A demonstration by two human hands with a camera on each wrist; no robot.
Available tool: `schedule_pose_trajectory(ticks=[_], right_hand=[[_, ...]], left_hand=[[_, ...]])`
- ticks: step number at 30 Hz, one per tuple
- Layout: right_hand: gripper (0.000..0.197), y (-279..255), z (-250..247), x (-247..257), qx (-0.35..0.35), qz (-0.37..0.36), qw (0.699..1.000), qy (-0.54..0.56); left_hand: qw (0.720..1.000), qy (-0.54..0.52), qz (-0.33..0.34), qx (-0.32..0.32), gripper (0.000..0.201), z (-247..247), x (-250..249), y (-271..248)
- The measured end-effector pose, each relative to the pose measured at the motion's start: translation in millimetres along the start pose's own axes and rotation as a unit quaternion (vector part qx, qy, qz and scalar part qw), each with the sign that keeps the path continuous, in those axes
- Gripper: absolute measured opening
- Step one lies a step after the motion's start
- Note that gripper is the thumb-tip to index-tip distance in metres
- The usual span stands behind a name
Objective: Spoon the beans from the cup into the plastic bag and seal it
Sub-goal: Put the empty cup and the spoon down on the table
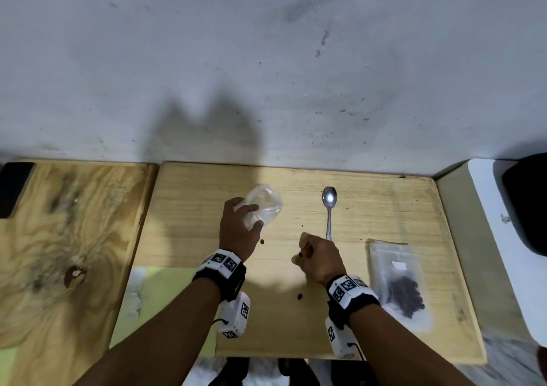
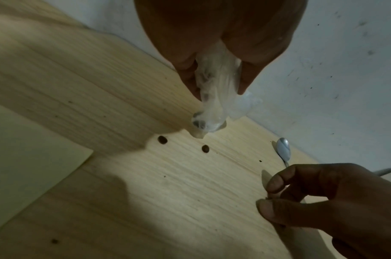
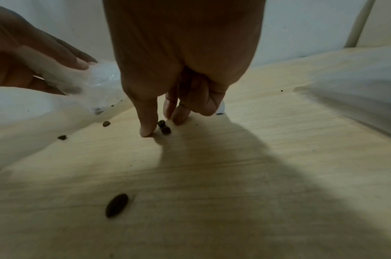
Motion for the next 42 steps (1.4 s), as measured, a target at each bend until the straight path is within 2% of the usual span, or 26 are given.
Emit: schedule_pose_trajectory(ticks=[3,8,10,12,14,17,19,20,21,23,25,27,29,32,42], right_hand=[[0.01,7.2,3.3,2.8,0.014,-0.017,0.998,-0.057],[0.01,16.1,6.7,12.7,0.045,-0.034,0.995,-0.078],[0.013,16.3,3.6,11.6,0.036,-0.026,0.999,-0.028],[0.018,13.5,-2.5,5.6,0.0,-0.004,0.996,0.09],[0.012,4.6,-12.9,-6.0,-0.061,0.062,0.965,0.246],[0.026,-16.0,-15.7,-21.4,-0.09,0.166,0.864,0.467],[0.026,-25.5,-13.7,-25.7,-0.074,0.198,0.821,0.531],[0.022,-29.3,-12.1,-28.3,-0.07,0.208,0.815,0.536],[0.019,-31.9,-8.9,-30.9,-0.068,0.219,0.82,0.524],[0.018,-35.2,-8.9,-33.3,-0.075,0.215,0.874,0.43],[0.017,-33.1,-13.5,-26.9,-0.082,0.166,0.941,0.283],[0.018,-28.3,-10.9,-15.1,-0.064,0.089,0.986,0.123],[0.019,-26.1,-2.4,-12.3,-0.055,0.061,0.996,0.044],[0.023,-25.5,5.0,-17.0,-0.085,0.068,0.994,0.013],[0.016,-33.5,10.3,-14.8,-0.09,0.078,0.993,0.002]], left_hand=[[1.0,0.009,0.007,-0.01,0.03,-3.1,-0.4,-1.9],[0.999,0.028,0.007,-0.023,0.036,-4.0,3.3,-3.9],[0.999,0.025,0.002,-0.022,0.037,-4.8,5.0,-5.5],[1.0,0.024,-0.002,-0.02,0.036,-6.1,6.6,-6.4],[1.0,0.024,-0.003,-0.018,0.036,-7.3,7.6,-6.5],[1.0,0.019,0.0,-0.02,0.035,-10.4,7.5,-5.9],[1.0,0.02,0.003,-0.021,0.035,-11.9,6.0,-5.8],[0.999,0.024,0.006,-0.021,0.035,-12.5,4.6,-6.1],[0.999,0.029,0.009,-0.022,0.035,-13.1,3.5,-6.3],[0.999,0.031,0.011,-0.024,0.035,-14.7,2.8,-7.1],[0.999,0.027,0.016,-0.025,0.035,-16.3,3.1,-8.8],[0.999,0.024,0.022,-0.025,0.034,-17.4,5.1,-10.4],[0.999,0.022,0.014,-0.023,0.033,-18.8,9.7,-11.6],[1.0,0.018,0.006,-0.023,0.034,-23.7,16.7,-13.1],[1.0,0.011,-0.004,-0.028,0.03,-38.6,29.7,-14.8]])
Point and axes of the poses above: each hand's wrist, its own y-axis towards the middle knuckle, its own z-axis out of the palm, x = y × z, the point moved 8 cm from there along y, towards the middle knuckle, and after that the axes turned 11 degrees about -z, right-handed, at the moved point
